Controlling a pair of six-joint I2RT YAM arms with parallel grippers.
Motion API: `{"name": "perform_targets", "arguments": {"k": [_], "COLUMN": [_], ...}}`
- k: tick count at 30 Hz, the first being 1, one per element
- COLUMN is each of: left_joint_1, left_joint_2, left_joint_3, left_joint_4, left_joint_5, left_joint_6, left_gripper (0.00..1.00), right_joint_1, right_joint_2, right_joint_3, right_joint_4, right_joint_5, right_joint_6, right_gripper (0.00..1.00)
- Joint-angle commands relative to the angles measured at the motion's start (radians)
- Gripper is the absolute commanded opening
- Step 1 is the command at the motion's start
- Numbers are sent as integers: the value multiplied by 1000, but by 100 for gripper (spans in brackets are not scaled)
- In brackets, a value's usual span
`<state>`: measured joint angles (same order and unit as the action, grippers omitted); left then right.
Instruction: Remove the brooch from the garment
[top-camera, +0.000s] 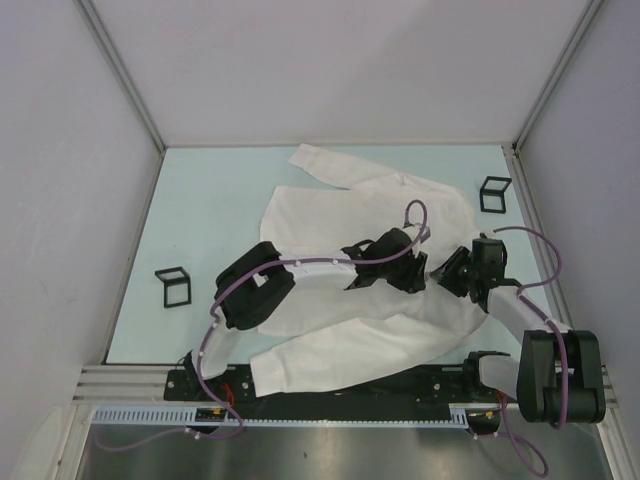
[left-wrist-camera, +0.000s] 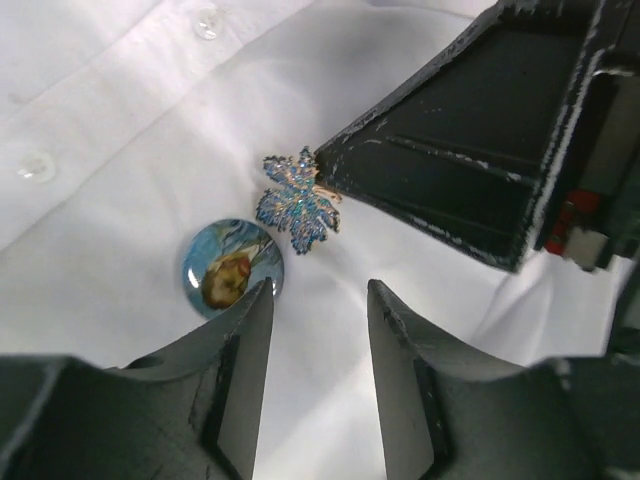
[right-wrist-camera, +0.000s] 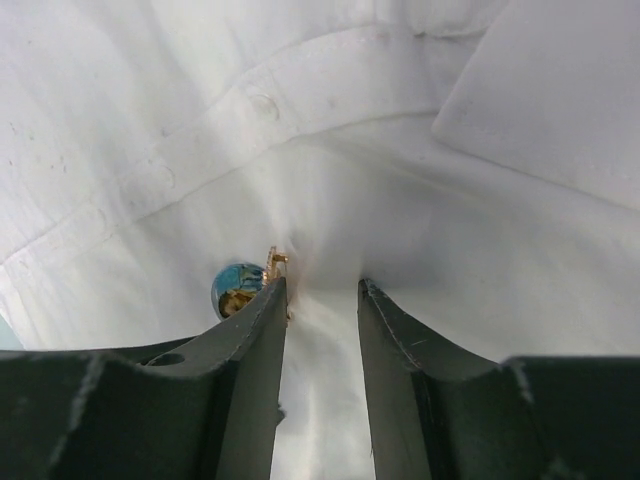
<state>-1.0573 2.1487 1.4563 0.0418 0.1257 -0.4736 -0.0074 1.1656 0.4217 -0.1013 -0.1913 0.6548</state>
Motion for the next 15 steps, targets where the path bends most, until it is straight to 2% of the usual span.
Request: {"name": "perform_targets", "arguments": {"k": [1, 8, 15], "left_joint_1": [39, 103, 115], "left_joint_2": [-125, -98, -18], "left_joint_3": [-20, 22, 108], "left_joint_4": [7, -34, -120], "left_joint_5": [43, 101, 124], "left_joint_6": [-89, -263, -352], "left_gripper": [48, 44, 47], "right_joint_1": [30, 41, 55], "right_joint_2": [8, 12, 11], "right_joint_3": [42, 42, 42], "right_joint_4": [67, 89, 74], "right_joint_5": [-14, -43, -36], "right_joint_6": [-37, -55, -55], "right_gripper": [39, 37, 29]}}
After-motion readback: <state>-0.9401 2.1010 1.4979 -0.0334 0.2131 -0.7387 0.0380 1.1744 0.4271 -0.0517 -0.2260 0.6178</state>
